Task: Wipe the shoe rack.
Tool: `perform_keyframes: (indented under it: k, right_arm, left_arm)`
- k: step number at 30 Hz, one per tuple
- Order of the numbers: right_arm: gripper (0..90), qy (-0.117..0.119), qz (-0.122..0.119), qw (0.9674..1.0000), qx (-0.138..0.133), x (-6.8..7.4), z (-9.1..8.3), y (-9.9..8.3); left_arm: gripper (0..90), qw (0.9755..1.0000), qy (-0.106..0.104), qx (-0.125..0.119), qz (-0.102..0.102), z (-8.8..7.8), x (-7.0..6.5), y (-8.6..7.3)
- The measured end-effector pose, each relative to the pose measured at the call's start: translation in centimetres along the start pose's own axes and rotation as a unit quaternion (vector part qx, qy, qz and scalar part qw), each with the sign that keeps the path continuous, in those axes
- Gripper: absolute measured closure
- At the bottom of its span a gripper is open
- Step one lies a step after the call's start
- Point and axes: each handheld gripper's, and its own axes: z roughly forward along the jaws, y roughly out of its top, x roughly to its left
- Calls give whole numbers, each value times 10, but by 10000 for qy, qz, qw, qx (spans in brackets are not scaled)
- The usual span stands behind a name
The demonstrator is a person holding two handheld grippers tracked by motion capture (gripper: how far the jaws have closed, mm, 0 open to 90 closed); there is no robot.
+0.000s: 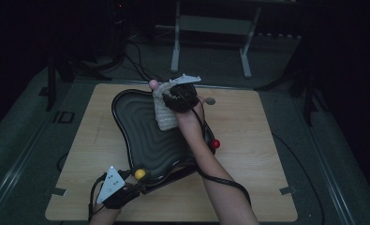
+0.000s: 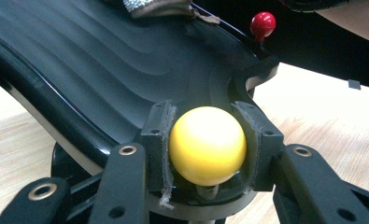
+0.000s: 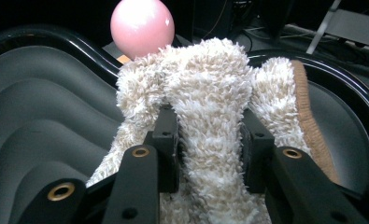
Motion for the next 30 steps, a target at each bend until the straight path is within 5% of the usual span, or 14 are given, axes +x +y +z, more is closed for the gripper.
perform_keyframes:
  k: [30]
  right_arm:
    - [659, 221, -269, 9993, 113, 13, -53, -91]
  left_arm:
    - [592, 10000, 40, 9, -27, 0, -1, 0]
